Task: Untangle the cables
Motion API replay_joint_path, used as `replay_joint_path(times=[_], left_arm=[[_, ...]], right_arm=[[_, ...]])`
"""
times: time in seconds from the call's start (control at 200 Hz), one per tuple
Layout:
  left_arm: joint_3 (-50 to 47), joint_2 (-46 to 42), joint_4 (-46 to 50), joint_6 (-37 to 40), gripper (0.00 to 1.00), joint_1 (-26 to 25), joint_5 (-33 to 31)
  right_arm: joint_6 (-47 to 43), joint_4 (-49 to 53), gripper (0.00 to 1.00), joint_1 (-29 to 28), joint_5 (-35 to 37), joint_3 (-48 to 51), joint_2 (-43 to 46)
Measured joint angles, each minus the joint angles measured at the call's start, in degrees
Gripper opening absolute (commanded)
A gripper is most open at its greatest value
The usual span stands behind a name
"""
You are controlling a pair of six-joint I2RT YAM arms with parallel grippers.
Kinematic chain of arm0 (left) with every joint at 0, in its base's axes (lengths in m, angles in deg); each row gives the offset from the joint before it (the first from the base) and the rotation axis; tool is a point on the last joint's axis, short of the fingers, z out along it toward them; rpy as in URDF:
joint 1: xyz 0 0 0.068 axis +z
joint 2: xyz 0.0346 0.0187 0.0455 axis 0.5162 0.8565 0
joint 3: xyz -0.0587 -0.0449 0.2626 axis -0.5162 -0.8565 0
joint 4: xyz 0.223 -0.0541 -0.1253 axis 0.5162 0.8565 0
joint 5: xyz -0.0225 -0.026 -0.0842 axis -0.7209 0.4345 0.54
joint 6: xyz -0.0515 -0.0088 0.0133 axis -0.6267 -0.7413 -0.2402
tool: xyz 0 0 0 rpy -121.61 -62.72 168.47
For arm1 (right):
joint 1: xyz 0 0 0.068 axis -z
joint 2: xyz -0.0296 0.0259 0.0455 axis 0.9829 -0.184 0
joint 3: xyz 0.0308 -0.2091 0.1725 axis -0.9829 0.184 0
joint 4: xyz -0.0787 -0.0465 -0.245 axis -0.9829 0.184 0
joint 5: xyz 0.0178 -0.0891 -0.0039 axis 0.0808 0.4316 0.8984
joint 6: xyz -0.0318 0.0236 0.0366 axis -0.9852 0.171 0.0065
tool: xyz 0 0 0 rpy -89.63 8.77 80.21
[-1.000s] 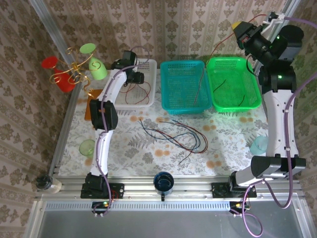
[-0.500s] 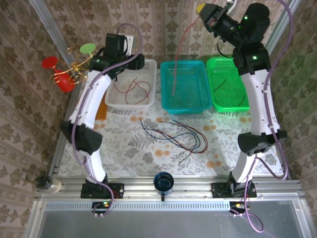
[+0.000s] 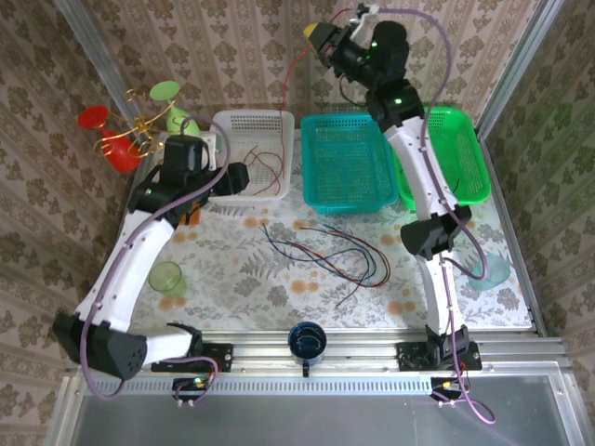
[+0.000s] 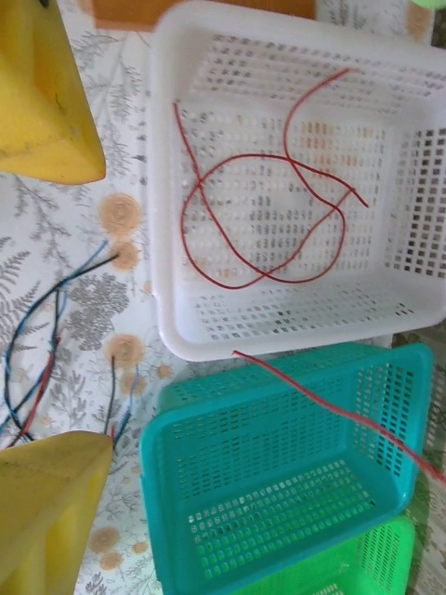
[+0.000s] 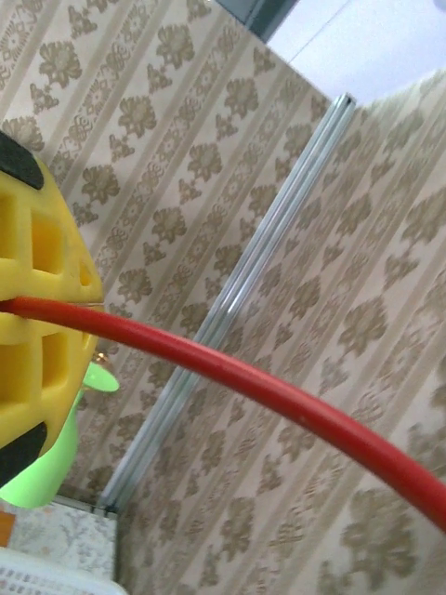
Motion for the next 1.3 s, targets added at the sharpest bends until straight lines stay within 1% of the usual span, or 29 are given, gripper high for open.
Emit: replay_joint_path(times=[0.17, 0.33, 0.415, 0.565, 0.81, 1.025, 1.07, 1.085, 1.12, 1.21, 1.23, 1.25, 1.295], left_arm=[[-3.69, -5.51, 0.22, -0.63, 0.72, 0.85, -1.36], [-5.49, -7.26, 0.37, -1.07, 0.72, 1.55, -1.79], [-6.60, -7.28, 0.35, -1.29, 0.72, 1.53, -1.90], [-9.01, -7.85, 0.11, -2.29, 0.73, 2.36, -0.81], [-9.60, -9.27, -0.04, -2.78, 0.73, 3.37, 0.50], [-10.08, -9.53, -0.13, -3.04, 0.73, 3.43, 0.96], [-10.34, -9.53, -0.13, -3.21, 0.73, 3.43, 0.96], [-10.40, -9.53, -0.11, -3.21, 0.73, 3.43, 0.96], [-10.51, -9.53, -0.09, -3.23, 0.73, 3.43, 0.98], [-10.56, -9.53, -0.11, -3.26, 0.73, 3.43, 1.16], [-10.56, -9.53, -0.09, -3.28, 0.73, 3.43, 1.16], [-10.56, -9.53, -0.11, -3.28, 0.73, 3.43, 1.18], [-10.56, -9.53, -0.11, -3.45, 0.73, 3.43, 1.22]], right_arm=[[1.99, -1.73, 0.00, -1.68, 0.00, 0.02, -5.62], [1.53, -1.31, 0.00, -2.60, 0.02, 1.77, -6.82], [-0.92, -0.79, 0.00, -3.32, 0.79, 4.70, -6.82], [-7.78, 4.83, 0.00, -6.03, 4.28, 11.06, -8.63], [-17.07, 14.08, 0.00, -11.10, 8.00, 12.83, -17.59], [-21.90, 19.02, 0.00, -12.70, 9.86, 12.98, -19.45], [-22.47, 18.99, 0.06, -12.70, 9.97, 12.98, -19.45], [-22.71, 19.02, 0.10, -12.70, 10.05, 12.98, -19.45], [-23.26, 19.21, 0.16, -12.68, 10.19, 12.98, -19.45], [-23.80, 19.67, 0.38, -12.59, 10.56, 12.98, -19.45], [-24.33, 19.74, 0.46, -12.59, 10.58, 12.98, -19.45], [-24.52, 19.74, 0.52, -12.52, 10.58, 12.98, -19.45], [-24.81, 19.80, 0.60, -12.48, 10.64, 12.96, -19.45]])
